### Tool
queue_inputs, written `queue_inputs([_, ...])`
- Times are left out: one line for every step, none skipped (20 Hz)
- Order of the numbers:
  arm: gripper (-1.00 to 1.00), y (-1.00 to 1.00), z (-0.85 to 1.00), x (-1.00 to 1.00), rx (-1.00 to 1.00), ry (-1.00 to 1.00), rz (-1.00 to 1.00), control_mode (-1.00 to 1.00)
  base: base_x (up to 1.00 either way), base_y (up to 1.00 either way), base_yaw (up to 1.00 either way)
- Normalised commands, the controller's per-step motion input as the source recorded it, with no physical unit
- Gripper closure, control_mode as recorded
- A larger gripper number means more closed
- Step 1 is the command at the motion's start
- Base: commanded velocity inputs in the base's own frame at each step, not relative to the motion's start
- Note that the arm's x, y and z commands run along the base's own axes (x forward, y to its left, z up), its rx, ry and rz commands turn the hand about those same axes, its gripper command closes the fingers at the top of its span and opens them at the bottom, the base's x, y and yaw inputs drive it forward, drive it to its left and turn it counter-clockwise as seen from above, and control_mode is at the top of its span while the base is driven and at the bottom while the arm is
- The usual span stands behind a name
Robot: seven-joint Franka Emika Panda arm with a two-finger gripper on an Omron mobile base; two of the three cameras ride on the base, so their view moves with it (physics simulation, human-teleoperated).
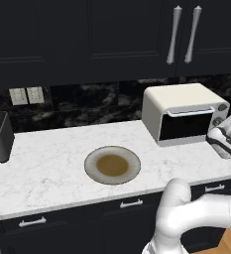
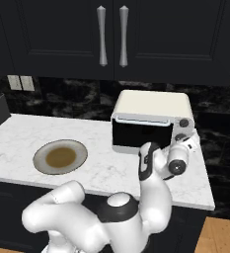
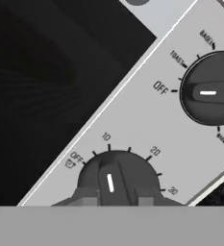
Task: Pick up the kebab skewer and baguette bread, and place them inside the toaster oven. Close the toaster oven door and start by setting the timer.
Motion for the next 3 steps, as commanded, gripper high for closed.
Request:
queue_inputs([1.0,0.02,0.0,-0.05,0.31,0.07,-0.1,-1.0,0.0,0.0,0.0])
queue_inputs([1.0,0.0,0.0,-0.06,0.32,0.05,-0.1,-1.0,0.0,0.0,0.0])
queue_inputs([1.0,0.0,0.0,-0.05,0.32,0.03,-0.1,-1.0,0.0,0.0,0.0])
